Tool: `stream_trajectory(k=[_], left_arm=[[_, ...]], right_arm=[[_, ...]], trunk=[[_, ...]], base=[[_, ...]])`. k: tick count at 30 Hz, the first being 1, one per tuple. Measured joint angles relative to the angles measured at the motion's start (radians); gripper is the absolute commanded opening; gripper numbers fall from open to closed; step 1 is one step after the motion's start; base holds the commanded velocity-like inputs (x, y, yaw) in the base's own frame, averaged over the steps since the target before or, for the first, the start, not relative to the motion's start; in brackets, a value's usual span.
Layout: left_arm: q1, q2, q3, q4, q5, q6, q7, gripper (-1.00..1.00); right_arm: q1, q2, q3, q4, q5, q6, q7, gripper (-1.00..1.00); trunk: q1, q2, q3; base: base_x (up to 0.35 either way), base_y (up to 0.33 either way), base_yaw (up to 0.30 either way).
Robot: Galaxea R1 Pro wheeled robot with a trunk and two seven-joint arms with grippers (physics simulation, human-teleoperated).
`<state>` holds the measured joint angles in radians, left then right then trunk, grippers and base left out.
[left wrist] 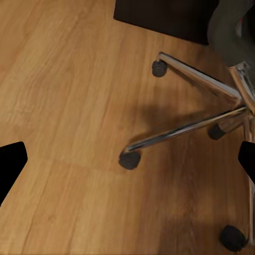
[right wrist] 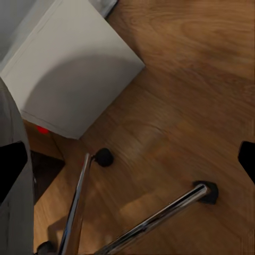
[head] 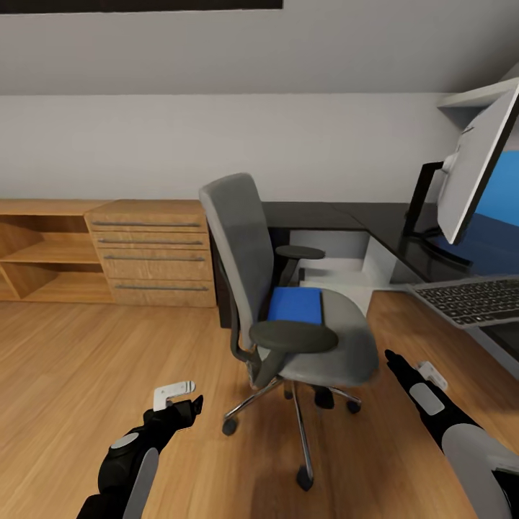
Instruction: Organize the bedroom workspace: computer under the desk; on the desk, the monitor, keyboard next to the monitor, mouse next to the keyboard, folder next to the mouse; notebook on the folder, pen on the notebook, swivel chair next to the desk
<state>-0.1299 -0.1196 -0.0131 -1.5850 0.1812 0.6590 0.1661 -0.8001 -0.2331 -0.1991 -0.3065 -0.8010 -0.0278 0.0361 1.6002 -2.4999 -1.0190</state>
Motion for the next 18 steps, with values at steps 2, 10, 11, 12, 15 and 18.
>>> stream_trajectory(k=[2, 10, 11, 12, 15, 18], left_arm=[[0.000, 0.000, 0.000, 0.000, 0.000, 0.000, 0.000, 1.00], [0.000, 0.000, 0.000, -0.001, 0.000, 0.000, 0.000, 1.00], [0.000, 0.000, 0.000, -0.001, 0.000, 0.000, 0.000, 1.00], [0.000, 0.000, 0.000, -0.001, 0.000, 0.000, 0.000, 1.00], [0.000, 0.000, 0.000, -0.002, 0.000, 0.000, 0.000, 1.00], [0.000, 0.000, 0.000, -0.002, 0.000, 0.001, 0.000, 1.00]], right_arm=[[0.000, 0.000, 0.000, 0.000, 0.000, 0.000, 0.000, 1.00], [0.000, 0.001, -0.006, 0.000, 0.003, 0.000, -0.002, 1.00], [0.000, 0.001, -0.007, 0.000, 0.004, 0.000, -0.001, 1.00], [0.000, 0.001, -0.005, 0.000, 0.003, 0.000, 0.001, 1.00], [0.000, 0.002, 0.000, 0.001, 0.000, 0.000, 0.003, 1.00], [0.000, 0.002, 0.000, 0.002, 0.000, 0.000, 0.004, 1.00]], trunk=[[0.000, 0.000, 0.000], [0.000, 0.000, 0.000], [0.000, 0.000, 0.000], [0.000, 0.000, 0.000], [0.000, 0.000, 0.000], [0.000, 0.000, 0.000]], base=[[0.285, 0.000, 0.000], [0.310, 0.000, 0.000], [0.285, 0.000, 0.000], [0.279, 0.000, 0.000], [0.268, 0.000, 0.000], [0.138, 0.000, 0.012]])
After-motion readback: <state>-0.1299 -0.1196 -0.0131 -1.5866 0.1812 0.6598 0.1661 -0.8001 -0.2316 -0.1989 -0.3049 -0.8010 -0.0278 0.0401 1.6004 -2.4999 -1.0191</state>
